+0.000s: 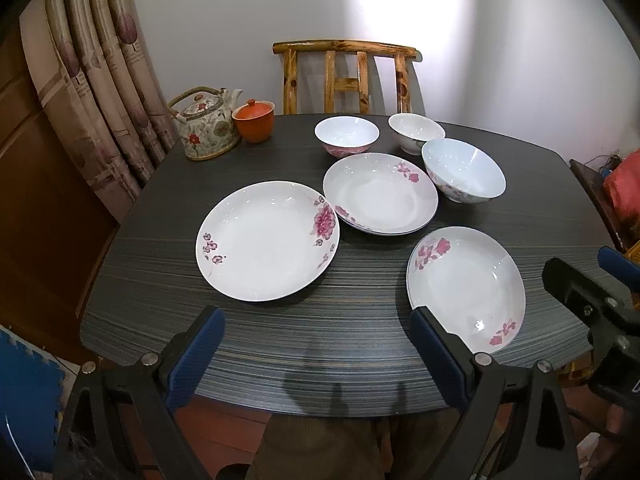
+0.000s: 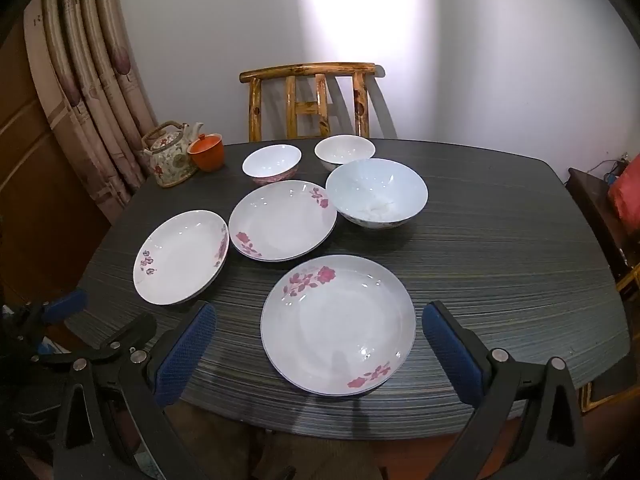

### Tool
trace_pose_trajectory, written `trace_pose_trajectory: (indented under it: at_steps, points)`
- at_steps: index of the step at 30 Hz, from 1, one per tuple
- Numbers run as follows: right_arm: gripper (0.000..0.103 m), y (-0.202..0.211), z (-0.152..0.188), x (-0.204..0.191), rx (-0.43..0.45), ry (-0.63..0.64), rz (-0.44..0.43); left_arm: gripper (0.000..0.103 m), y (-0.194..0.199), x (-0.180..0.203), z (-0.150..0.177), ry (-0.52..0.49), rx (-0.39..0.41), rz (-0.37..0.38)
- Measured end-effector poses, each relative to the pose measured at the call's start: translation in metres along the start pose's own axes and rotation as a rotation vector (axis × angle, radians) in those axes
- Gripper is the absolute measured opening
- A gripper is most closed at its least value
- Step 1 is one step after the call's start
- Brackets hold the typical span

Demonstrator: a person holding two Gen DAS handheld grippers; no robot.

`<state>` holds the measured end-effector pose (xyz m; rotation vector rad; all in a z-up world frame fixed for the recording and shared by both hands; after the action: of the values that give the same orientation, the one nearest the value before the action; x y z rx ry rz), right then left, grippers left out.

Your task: Organize plates and bowls

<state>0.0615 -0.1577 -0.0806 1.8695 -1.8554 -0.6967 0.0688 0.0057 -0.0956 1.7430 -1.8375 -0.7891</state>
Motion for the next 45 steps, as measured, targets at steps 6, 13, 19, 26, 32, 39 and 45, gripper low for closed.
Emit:
trace_pose_trajectory:
  at_steps: [6, 13, 19, 26, 32, 39, 45]
  points:
    - [0.102, 0.000, 0.000, -0.001, 0.001, -0.001, -0.007, 0.096, -0.001, 0.001, 0.000, -0.002, 0.001, 0.001]
    - [0.102, 0.002, 0.001, -0.001, 0.000, 0.002, -0.004, 0.096, 0.000, 0.001, 0.003, -0.004, -0.001, 0.006]
    - [0.102, 0.001, 0.001, -0.001, -0.004, 0.001, -0.008, 0.096, 0.000, 0.001, 0.006, -0.008, -0.006, 0.007]
    - [0.102, 0.000, 0.003, -0.003, -0.011, 0.003, -0.009, 0.096, -0.002, 0.003, 0.007, -0.013, -0.018, 0.008]
    - [0.102, 0.000, 0.004, -0.002, -0.015, -0.001, -0.006, 0.096, -0.004, 0.004, 0.008, -0.013, -0.030, 0.013]
    - [0.102, -0.001, 0.007, -0.001, -0.024, -0.004, -0.009, 0.096, -0.006, 0.003, 0.009, -0.014, -0.038, 0.016]
    - [0.102, -0.003, 0.007, 0.000, -0.030, -0.007, -0.008, 0.096, -0.007, 0.003, 0.010, -0.014, -0.042, 0.015]
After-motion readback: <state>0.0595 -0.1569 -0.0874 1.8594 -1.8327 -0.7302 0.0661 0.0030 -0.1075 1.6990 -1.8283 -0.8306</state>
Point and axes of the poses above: each gripper's, at about its wrist camera, not at the fingertips, and y roughly against the way its jaws point, x to its right, z to its underside, the point moved 10 cm from there along -y, roughly the way its jaws point, and after that the axes turned 10 degrees about x, right-handed, at the moved point
